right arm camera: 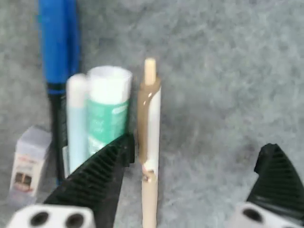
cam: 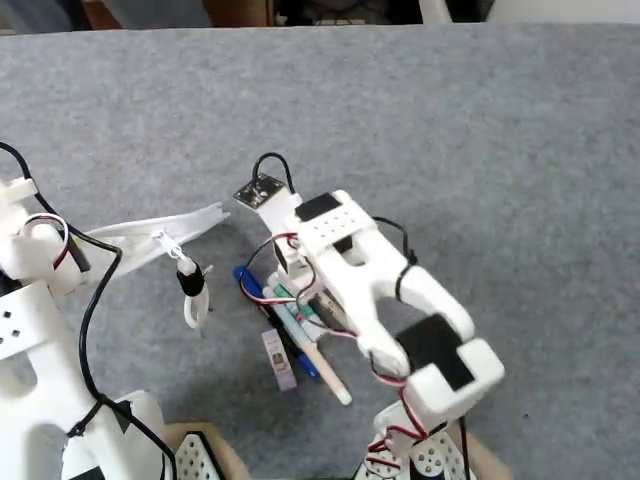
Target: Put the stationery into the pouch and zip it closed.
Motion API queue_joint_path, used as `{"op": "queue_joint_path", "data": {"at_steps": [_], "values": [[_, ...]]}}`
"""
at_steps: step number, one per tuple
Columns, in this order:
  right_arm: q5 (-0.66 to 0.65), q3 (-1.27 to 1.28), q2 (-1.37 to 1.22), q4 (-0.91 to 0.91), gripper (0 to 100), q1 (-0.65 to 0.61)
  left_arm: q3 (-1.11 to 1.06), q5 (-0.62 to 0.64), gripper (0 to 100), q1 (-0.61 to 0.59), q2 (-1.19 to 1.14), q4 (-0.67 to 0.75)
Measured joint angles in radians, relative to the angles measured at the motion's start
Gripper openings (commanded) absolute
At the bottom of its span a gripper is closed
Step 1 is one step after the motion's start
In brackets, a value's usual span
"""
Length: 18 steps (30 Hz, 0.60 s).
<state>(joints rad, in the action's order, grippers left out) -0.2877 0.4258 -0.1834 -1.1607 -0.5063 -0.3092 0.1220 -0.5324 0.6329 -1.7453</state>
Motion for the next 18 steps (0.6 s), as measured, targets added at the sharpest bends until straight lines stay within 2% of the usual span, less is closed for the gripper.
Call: {"op": "queue_joint_path", "data": {"at_steps": [11,18], "values": [[-0.002,-0.112,-0.152,-0.002,38.3,0.000,0.000,0.000,3,0.000,0.000,0.000],[-0.002,-0.137,-0.176,-0.002,13.6,0.002,0.000,0.000,3,0.000,0.000,0.000]]}}
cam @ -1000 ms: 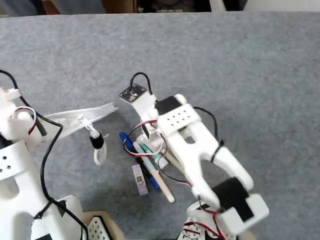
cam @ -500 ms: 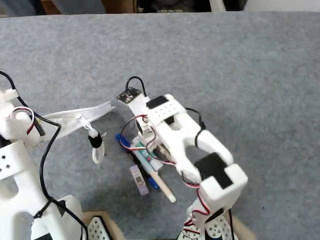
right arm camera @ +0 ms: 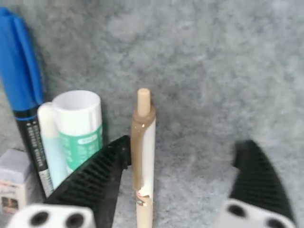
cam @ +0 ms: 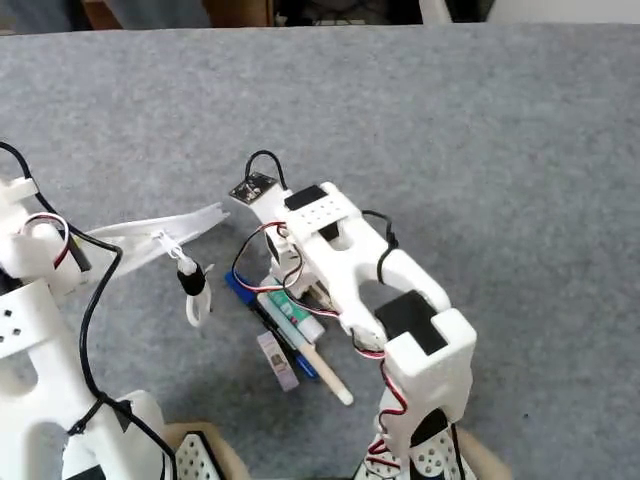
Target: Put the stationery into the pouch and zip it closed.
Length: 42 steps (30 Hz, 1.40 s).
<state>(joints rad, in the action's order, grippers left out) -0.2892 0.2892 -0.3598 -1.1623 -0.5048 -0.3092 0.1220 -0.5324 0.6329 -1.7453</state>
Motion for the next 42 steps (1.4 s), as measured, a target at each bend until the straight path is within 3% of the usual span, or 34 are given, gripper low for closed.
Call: {"op": "queue_joint_path", "data": {"at_steps": [7,24,30,37,42], "values": [[0.003,-0.026,-0.002,0.009,1.7,0.011,0.000,0.000,3,0.000,0.000,0.000],[0.005,-0.008,0.058,-0.012,1.2,0.061,0.000,0.000,3,0.000,0.000,0.000],[0.003,-0.051,0.344,-0.149,1.2,0.095,0.000,0.000,3,0.009,0.000,0.000],[0.002,-0.215,0.746,-0.298,1.2,0.095,0.002,0.000,3,0.112,0.000,-0.006],[0.002,-0.264,0.898,-0.307,1.2,0.095,0.002,0.000,3,0.199,0.000,-0.009]]}}
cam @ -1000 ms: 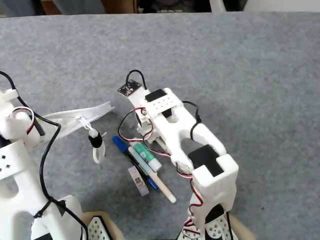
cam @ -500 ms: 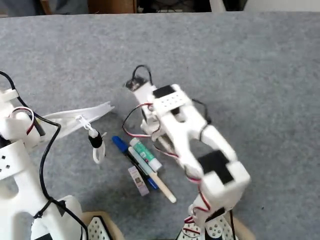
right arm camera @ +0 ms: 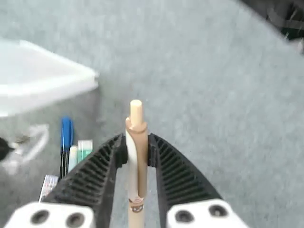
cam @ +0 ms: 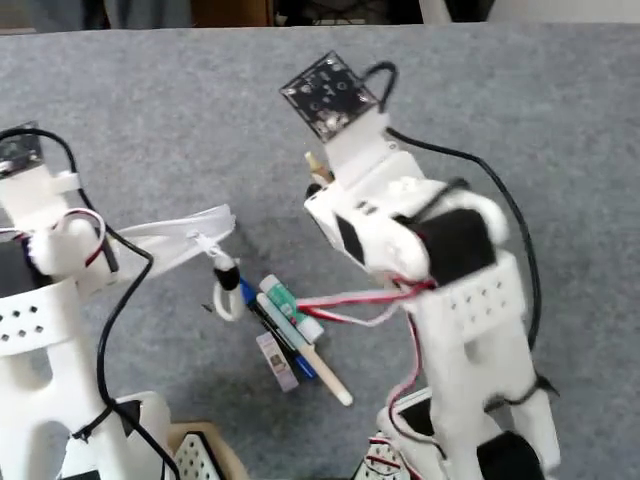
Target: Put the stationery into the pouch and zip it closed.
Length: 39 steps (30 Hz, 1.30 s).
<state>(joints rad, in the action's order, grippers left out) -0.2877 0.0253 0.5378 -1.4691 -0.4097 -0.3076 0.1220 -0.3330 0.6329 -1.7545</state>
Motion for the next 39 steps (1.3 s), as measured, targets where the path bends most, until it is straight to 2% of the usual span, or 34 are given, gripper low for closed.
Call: {"op": "queue_joint_path", "data": {"at_steps": [4,10,17,25,29,35,39], "values": [[0.006,0.000,0.021,0.031,1.2,0.000,0.017,0.003,3,0.064,0.005,0.000],[0.100,0.000,0.021,0.083,1.2,0.000,0.104,0.071,3,0.178,0.064,-0.002],[0.167,0.000,0.021,0.140,1.2,0.000,0.212,0.124,3,0.232,0.083,-0.002],[0.178,0.000,0.021,0.262,1.2,-0.032,0.103,0.135,3,0.230,0.083,-0.002],[0.178,-0.025,0.028,0.371,1.2,-0.143,0.084,0.135,3,0.224,0.081,-0.002],[0.178,-0.074,0.091,0.462,1.2,-0.290,0.077,0.137,3,0.095,-0.034,-0.002],[0.207,-0.075,0.094,0.514,1.2,-0.356,0.091,0.130,3,0.063,-0.101,0.006]]}}
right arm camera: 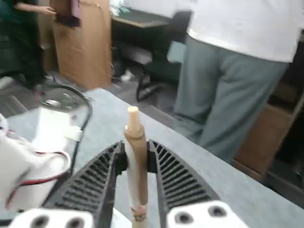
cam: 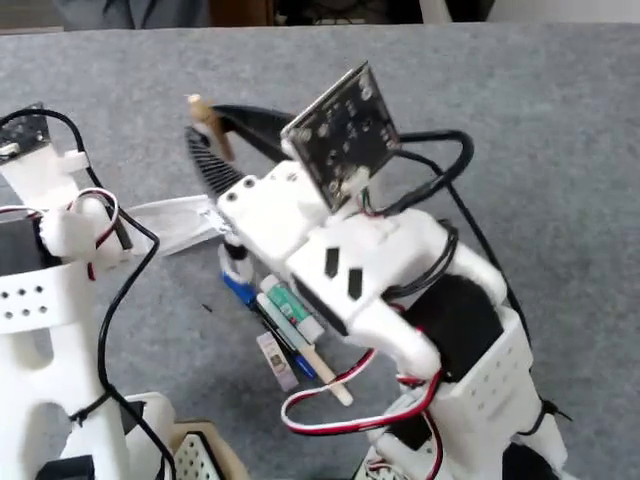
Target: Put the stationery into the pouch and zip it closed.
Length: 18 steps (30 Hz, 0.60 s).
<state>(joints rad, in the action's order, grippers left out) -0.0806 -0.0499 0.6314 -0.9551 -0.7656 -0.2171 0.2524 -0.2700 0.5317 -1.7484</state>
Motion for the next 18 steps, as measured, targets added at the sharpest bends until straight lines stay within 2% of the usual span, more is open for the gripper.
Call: {"op": "queue_joint_path", "data": {"at_steps": [9,18], "values": [[0.061,0.037,0.002,0.180,1.2,-0.026,-0.002,-0.009,3,-0.002,0.012,0.002],[0.064,0.066,-0.003,0.209,1.2,-0.120,-0.002,-0.009,3,-0.002,0.012,0.002]]}}
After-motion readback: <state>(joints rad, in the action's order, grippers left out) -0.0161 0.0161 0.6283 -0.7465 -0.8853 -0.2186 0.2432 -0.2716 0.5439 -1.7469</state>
